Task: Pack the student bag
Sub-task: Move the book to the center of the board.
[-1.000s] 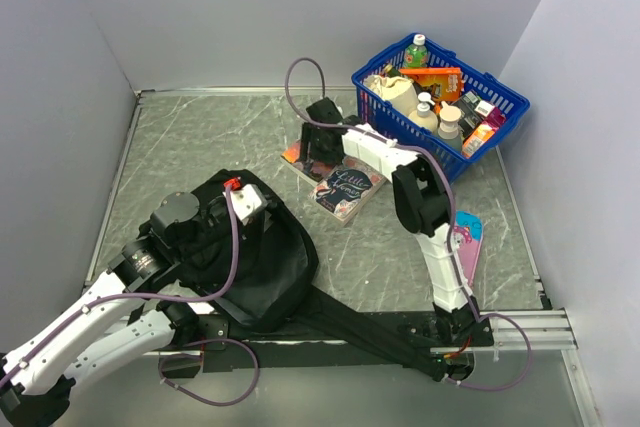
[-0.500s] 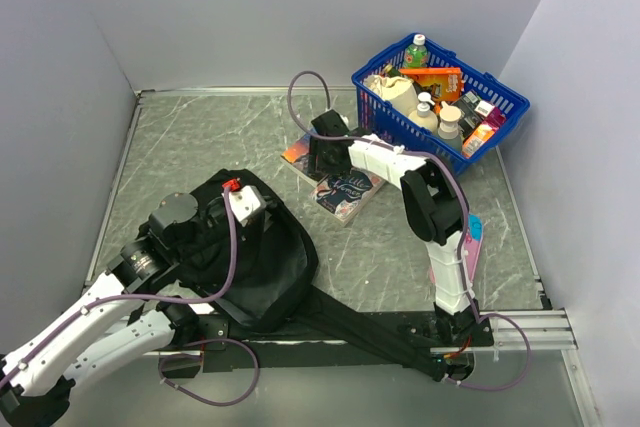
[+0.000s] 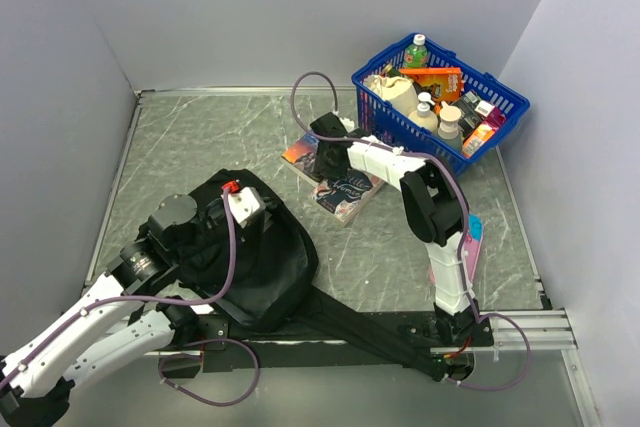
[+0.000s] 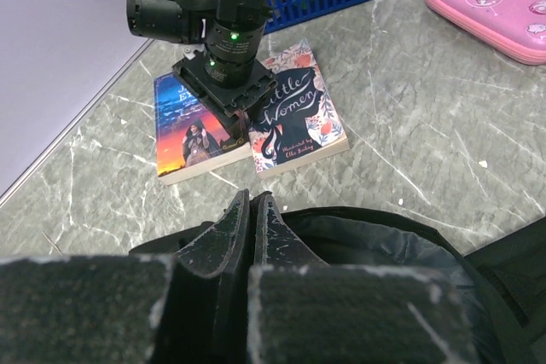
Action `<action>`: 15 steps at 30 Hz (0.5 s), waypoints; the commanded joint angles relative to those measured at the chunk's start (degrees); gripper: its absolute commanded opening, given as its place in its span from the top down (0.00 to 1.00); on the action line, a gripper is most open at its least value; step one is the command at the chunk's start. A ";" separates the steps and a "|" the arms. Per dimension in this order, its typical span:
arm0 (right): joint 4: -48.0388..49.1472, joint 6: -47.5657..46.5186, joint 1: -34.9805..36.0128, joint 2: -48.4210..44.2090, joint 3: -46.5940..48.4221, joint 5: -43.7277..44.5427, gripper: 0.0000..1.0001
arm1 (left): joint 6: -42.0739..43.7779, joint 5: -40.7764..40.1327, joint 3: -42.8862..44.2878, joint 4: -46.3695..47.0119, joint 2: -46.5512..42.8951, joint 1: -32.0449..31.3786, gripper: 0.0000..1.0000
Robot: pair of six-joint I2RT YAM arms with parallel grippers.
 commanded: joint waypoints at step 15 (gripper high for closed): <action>-1.06 11.65 -0.22 -0.52 -10.40 -4.77 1.00 | 0.36 3.24 2.17 0.46 -0.15 0.11 0.99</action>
